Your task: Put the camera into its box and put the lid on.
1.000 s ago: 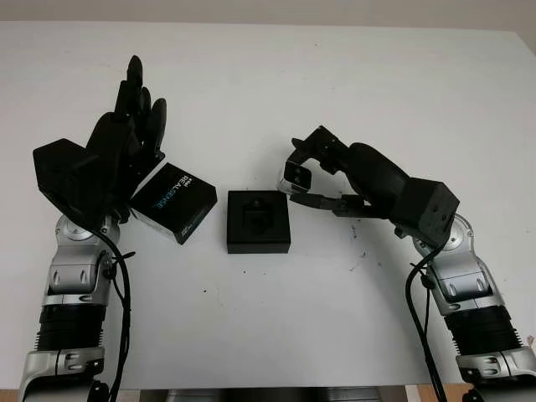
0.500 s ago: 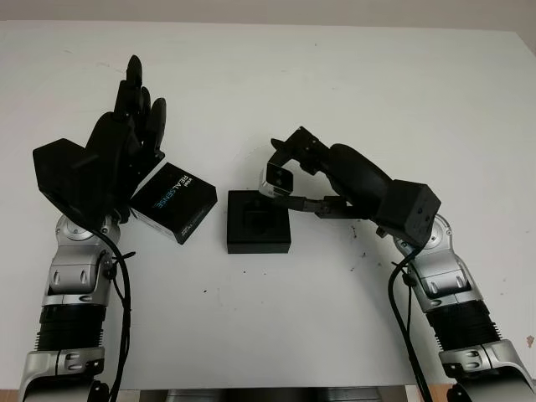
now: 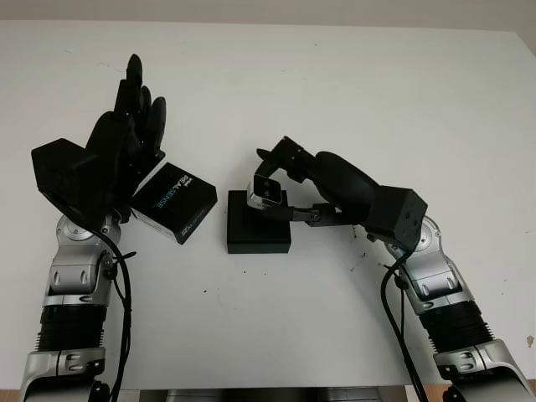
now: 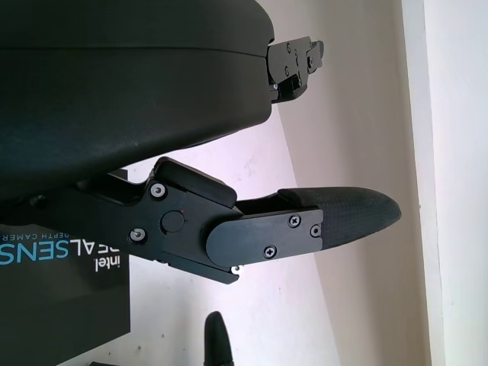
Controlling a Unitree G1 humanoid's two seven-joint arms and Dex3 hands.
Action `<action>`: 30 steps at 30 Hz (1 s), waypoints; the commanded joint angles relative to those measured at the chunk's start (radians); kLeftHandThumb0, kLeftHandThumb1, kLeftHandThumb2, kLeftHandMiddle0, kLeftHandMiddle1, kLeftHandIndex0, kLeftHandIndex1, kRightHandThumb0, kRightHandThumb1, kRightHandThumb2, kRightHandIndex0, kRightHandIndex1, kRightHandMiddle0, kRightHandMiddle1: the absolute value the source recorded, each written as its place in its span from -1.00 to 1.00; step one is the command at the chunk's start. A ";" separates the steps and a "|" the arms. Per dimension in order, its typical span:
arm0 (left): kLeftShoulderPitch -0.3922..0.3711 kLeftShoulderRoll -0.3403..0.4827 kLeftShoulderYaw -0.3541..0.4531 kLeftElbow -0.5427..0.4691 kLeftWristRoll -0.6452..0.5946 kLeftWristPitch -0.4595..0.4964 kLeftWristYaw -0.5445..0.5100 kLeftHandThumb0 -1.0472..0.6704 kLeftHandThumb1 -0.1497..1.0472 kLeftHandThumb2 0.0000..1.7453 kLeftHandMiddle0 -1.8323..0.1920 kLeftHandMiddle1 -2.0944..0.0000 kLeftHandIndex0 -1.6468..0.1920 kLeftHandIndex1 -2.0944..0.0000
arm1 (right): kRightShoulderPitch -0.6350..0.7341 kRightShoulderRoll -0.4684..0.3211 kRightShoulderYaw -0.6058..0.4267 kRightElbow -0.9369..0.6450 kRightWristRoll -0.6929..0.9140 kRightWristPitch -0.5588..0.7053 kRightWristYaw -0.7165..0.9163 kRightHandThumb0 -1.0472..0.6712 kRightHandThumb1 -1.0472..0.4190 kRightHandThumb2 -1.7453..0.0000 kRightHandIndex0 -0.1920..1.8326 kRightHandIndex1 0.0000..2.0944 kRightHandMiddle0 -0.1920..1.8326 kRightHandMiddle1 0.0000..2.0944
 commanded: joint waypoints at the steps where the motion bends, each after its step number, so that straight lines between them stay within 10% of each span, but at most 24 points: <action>1: 0.008 -0.006 0.007 -0.021 -0.006 0.006 0.004 -0.67 1.00 -0.35 1.00 1.00 1.00 1.00 | -0.005 -0.009 0.007 -0.021 -0.003 0.015 0.011 -0.39 -1.00 0.78 -0.68 -0.95 -0.36 0.75; 30: 0.013 -0.012 0.010 -0.023 -0.011 -0.001 0.007 -0.66 1.00 -0.35 1.00 1.00 1.00 1.00 | 0.003 -0.016 0.035 0.023 -0.076 -0.081 -0.018 -0.35 -1.00 0.79 -0.65 -0.94 -0.35 0.76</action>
